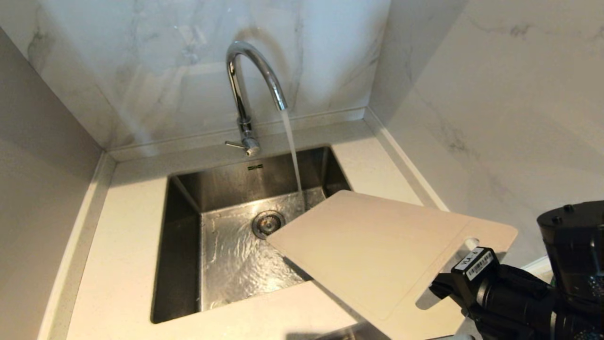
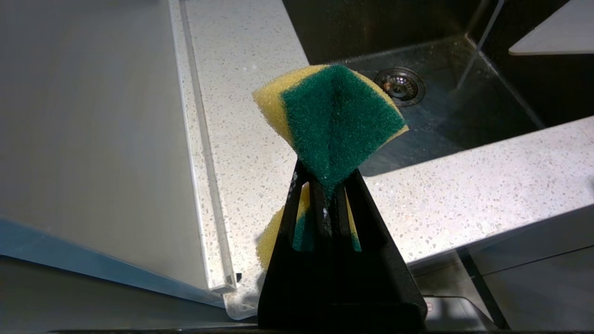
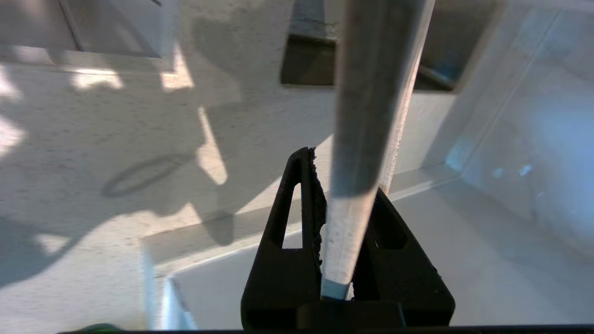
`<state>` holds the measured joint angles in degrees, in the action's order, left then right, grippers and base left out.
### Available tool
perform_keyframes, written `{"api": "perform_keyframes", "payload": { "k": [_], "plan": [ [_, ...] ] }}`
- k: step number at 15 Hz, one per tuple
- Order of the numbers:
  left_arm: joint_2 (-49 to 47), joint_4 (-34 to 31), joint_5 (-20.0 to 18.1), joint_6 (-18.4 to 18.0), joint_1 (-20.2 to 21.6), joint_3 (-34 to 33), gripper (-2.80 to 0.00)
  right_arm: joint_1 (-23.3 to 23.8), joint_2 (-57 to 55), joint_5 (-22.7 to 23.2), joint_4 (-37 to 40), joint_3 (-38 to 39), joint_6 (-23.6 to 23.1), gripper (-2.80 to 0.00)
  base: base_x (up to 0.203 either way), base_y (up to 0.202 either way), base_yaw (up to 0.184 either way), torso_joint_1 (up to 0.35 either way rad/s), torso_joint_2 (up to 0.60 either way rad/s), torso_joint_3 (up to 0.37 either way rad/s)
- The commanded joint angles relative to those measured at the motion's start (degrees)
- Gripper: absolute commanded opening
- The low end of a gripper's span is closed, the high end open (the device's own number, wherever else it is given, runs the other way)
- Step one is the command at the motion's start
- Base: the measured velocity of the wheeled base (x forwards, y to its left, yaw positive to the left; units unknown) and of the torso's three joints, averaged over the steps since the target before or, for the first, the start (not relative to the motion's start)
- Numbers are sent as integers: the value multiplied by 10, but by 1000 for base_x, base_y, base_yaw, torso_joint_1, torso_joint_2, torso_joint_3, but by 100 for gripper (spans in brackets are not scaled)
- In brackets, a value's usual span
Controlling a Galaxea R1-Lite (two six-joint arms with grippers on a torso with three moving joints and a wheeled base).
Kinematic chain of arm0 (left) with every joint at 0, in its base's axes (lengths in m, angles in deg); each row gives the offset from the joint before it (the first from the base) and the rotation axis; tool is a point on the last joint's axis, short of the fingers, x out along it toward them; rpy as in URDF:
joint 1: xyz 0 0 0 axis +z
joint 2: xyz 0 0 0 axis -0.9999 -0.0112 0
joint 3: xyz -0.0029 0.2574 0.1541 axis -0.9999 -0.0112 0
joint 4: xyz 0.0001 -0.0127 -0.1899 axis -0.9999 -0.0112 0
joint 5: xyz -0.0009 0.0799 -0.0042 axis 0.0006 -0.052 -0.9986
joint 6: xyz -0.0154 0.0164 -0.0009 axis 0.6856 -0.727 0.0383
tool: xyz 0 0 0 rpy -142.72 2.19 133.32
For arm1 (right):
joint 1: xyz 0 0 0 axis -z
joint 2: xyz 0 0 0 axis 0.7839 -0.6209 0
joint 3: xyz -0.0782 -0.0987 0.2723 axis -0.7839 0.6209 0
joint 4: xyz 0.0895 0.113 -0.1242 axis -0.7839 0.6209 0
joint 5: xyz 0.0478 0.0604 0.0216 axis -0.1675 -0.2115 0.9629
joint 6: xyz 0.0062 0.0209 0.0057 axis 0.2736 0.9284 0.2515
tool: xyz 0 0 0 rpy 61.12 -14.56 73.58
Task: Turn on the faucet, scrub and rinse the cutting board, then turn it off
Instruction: Pick up the cutting board
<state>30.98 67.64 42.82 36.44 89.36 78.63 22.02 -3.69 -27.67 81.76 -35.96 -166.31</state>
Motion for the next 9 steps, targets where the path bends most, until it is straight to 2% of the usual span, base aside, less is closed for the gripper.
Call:
{"api": "perform_keyframes", "payload": {
  "k": [1, 4, 6, 9],
  "plan": [
    [0, 0, 0, 0, 0, -2, -280, 0, -7, 0, -1, -9, -13, -280, 0, 0, 0, 0, 0, 0],
    [0, 0, 0, 0, 0, -1, -280, -1, -13, 5, -2, -13, -16, -280, 0, 0, 0, 0, 0, 0],
    [0, 0, 0, 0, 0, -1, -280, -1, -14, 21, -19, -15, -38, -280, 0, 0, 0, 0, 0, 0],
    [0, 0, 0, 0, 0, -2, -280, -1, -14, 21, -34, -19, -65, -280, 0, 0, 0, 0, 0, 0]
  ]
}}
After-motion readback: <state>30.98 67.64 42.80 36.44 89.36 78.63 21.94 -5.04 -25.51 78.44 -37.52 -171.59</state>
